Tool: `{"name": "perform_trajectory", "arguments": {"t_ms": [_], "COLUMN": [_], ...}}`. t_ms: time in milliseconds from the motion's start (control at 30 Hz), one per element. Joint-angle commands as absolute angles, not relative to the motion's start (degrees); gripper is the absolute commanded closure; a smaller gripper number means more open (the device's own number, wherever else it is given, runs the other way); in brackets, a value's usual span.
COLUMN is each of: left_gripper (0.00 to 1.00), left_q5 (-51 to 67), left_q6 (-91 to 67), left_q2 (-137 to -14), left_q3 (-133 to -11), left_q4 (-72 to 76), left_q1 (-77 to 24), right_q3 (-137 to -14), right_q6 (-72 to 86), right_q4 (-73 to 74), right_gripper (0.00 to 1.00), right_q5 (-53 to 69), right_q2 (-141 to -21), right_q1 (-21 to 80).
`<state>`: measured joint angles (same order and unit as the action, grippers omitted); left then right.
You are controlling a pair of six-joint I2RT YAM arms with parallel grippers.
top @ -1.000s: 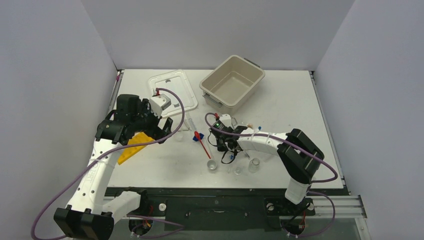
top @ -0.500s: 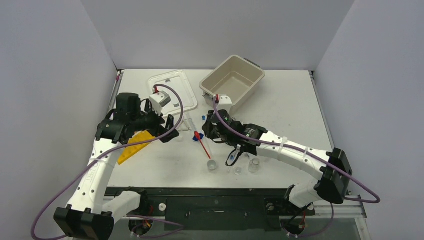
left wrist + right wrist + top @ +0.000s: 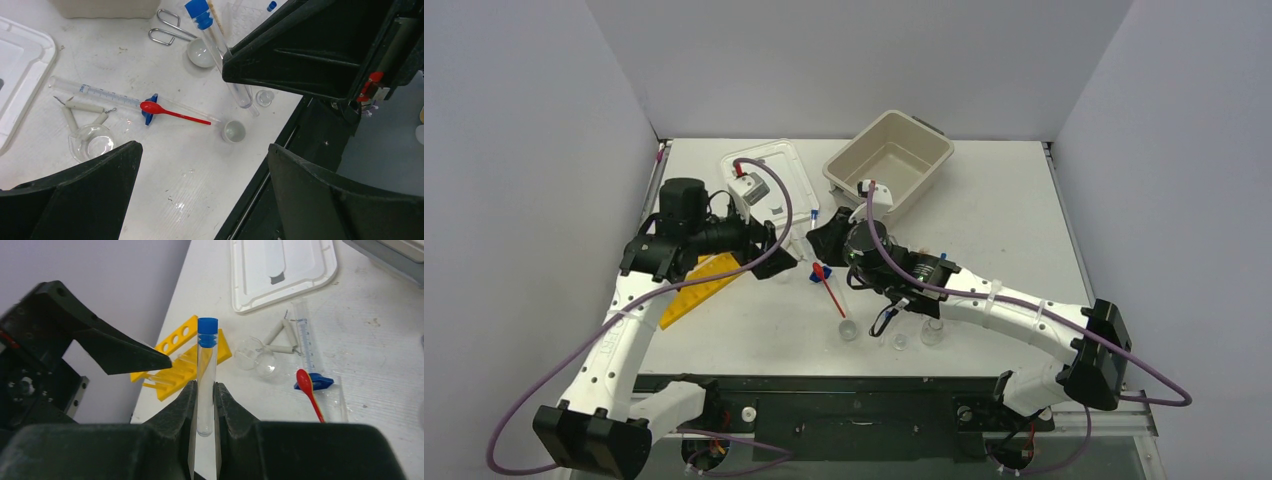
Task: Organize the chemistry lab equipment
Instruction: Pick up the test tube at the center of the board.
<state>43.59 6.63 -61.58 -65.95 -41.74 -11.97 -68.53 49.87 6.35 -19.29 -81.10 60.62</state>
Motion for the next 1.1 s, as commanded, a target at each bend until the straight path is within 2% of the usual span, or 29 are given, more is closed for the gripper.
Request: {"name": "perform_trajectory", "arguments": {"t_ms": [0,167,433,600,733,833,933,1067], "left_gripper": [0.03,0.00,0.21,0.29,0.50,0.58,0.70,0.78], "left_q5": [45.35,44.14,47.04,46.86,45.12,43.77,42.42,41.74], "left_q6": [5.24,3.56,1.44,1.30,1.39,0.39,0.35,1.53], "left_q2": [-61.87,-62.55,-63.94,-64.09,-63.73,-62.74,-61.93,-61.82], "left_q3": [-67.99,-66.95,-66.63,-65.60,-63.80,-61.31,-60.76,-62.17], "left_q4": [-36.48,-32.37,-29.36,-28.73,-28.23,-26.07,-25.62,-26.74], "left_q1": [-13.07,-13.39,-14.08,-14.50,-14.50,-14.50,-14.50,-14.46], "right_q3": [-69.82,-71.79,-71.67,-72.00,-73.00,-73.71,-74.27,-75.11], "right_q6": [52.92,53.32,53.98,54.01,53.75,53.91,53.64,52.92], "right_q4": [-1.78,-3.10,-4.72,-5.51,-5.84,-5.26,-4.55,-3.03], "right_gripper": [1.00,1.00,1.00,1.00,1.00,1.00,1.00,1.00], "right_q5": [-19.70,-17.58,-15.88,-14.90,-12.40,-10.12,-9.27,-7.85], "right_q2": [-80.80,-82.48,-83.71,-84.22,-85.24,-86.79,-87.35,-87.52], "right_q1": [61.50,62.72,63.21,63.78,63.81,63.85,63.81,63.53]}}
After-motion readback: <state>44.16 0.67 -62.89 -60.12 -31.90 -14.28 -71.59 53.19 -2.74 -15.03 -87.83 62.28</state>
